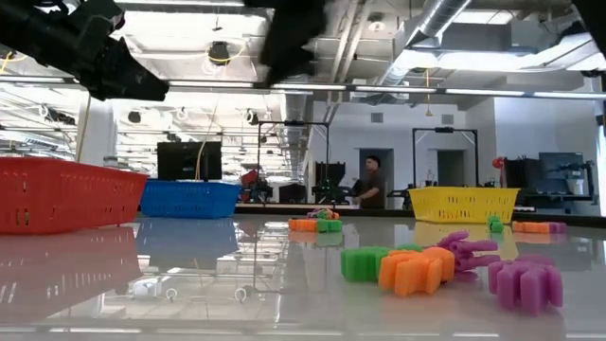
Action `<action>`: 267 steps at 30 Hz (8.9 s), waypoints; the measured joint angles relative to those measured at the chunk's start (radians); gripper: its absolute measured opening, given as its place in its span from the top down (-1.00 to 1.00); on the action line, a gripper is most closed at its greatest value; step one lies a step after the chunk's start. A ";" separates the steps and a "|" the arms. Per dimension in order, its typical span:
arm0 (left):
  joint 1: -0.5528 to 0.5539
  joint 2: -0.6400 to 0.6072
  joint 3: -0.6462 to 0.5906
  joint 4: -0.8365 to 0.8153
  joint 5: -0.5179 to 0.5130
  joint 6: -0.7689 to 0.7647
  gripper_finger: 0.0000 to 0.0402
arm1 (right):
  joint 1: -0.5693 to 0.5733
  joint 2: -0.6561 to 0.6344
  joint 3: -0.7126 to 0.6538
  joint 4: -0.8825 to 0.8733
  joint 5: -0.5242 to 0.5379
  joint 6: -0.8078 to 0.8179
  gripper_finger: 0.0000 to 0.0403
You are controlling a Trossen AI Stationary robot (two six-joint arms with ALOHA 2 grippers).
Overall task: Sort Halloween decoration
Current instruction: Put the violet skeleton toy into the blue bin, then put the green skeleton toy into the red bin
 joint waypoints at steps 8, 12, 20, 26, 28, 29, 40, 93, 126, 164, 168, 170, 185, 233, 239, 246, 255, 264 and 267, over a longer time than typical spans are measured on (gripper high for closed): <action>0.000 0.000 0.000 0.002 0.006 -0.032 -0.13 | 0.215 -0.206 -0.311 0.014 0.128 0.042 -0.11; 0.000 0.000 0.000 0.002 0.017 -0.034 -0.13 | 0.306 -0.316 -0.567 0.325 0.155 0.163 -0.11; 0.000 0.000 0.000 0.024 0.017 -0.042 -0.13 | 0.423 -0.309 -0.784 0.645 0.178 0.269 -0.11; 0.000 0.005 0.000 0.060 0.018 -0.051 -0.13 | 0.483 -0.298 -0.740 0.382 -0.021 0.624 -0.11; 0.000 0.009 0.000 0.060 0.018 -0.058 -0.13 | 0.504 -0.304 -0.732 0.275 -0.074 0.772 -0.11; 0.000 0.013 0.000 0.065 0.019 -0.062 -0.13 | 0.512 -0.304 -0.731 0.226 -0.100 0.821 -0.11; 0.001 0.070 0.000 0.064 0.026 -0.067 -0.13 | 0.593 -0.301 -0.770 0.003 -0.218 0.857 -0.11; 0.001 0.072 0.000 0.066 0.024 -0.063 -0.13 | 0.532 -0.284 -0.758 0.076 -0.089 0.559 0.87; 0.000 0.072 0.000 0.066 0.027 -0.063 -0.13 | 0.453 -0.285 -0.729 0.089 0.031 1.247 0.23; 0.001 0.072 0.000 0.063 0.035 -0.060 -0.13 | 0.463 -0.163 -0.766 0.229 -0.041 1.301 -0.15; 0.001 0.072 0.000 0.063 0.035 -0.060 -0.13 | 0.451 -0.166 -0.767 0.220 -0.062 1.284 0.08; 0.001 0.072 0.000 0.063 0.035 -0.060 -0.13 | 0.446 -0.166 -0.767 0.220 -0.072 1.272 0.25; 0.001 0.072 0.000 0.065 0.035 -0.050 -0.13 | 0.325 -0.206 -0.532 0.176 0.093 0.918 0.83; 0.002 0.072 0.000 0.036 0.035 -0.005 -0.13 | -0.421 0.265 -0.126 1.044 0.088 0.078 0.18; 0.002 0.072 0.000 0.022 0.035 -0.023 -0.13 | -0.415 0.157 -0.126 0.725 -0.056 0.077 0.01; 0.002 0.072 0.000 -0.019 0.027 -0.025 -0.13 | -0.301 0.011 -0.135 0.125 -0.047 -0.106 0.04; 0.002 0.072 0.000 -0.011 0.003 -0.033 -0.13 | -0.042 -0.245 -0.553 0.224 0.047 -0.184 0.11; 0.003 0.083 -0.011 0.227 0.072 -0.012 -0.13 | 0.101 -0.435 -0.980 0.820 0.260 -0.153 0.12; 0.003 0.121 -0.034 0.353 0.075 -0.017 -0.13 | 0.105 -0.419 -1.027 1.037 0.260 -0.225 0.12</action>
